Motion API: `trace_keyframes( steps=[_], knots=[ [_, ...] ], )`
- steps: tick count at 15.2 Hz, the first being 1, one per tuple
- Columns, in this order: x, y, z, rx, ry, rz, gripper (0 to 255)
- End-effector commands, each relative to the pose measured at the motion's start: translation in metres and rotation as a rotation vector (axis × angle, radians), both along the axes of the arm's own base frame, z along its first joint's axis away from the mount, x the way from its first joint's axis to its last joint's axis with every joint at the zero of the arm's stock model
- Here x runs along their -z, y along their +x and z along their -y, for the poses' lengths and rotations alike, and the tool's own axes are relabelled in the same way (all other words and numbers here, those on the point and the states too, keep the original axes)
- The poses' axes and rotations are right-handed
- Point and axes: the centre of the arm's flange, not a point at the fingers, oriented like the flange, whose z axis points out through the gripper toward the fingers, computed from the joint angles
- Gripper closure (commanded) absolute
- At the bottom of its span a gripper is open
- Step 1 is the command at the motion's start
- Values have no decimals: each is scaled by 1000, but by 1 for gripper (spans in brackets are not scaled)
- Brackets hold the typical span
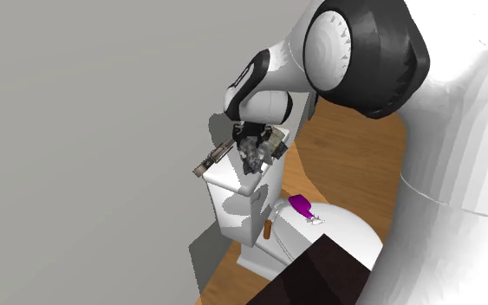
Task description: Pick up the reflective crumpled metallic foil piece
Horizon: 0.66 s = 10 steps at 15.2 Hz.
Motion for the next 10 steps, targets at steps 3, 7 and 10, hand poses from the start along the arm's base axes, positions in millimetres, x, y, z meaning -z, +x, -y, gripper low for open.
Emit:
trace_keyframes(
  steps=[3, 7, 10],
  knots=[
    [-20, 1, 0, 0, 0, 0, 255],
    [-42, 1, 0, 0, 0, 0, 255],
    [-48, 1, 0, 0, 0, 0, 255]
  ],
)
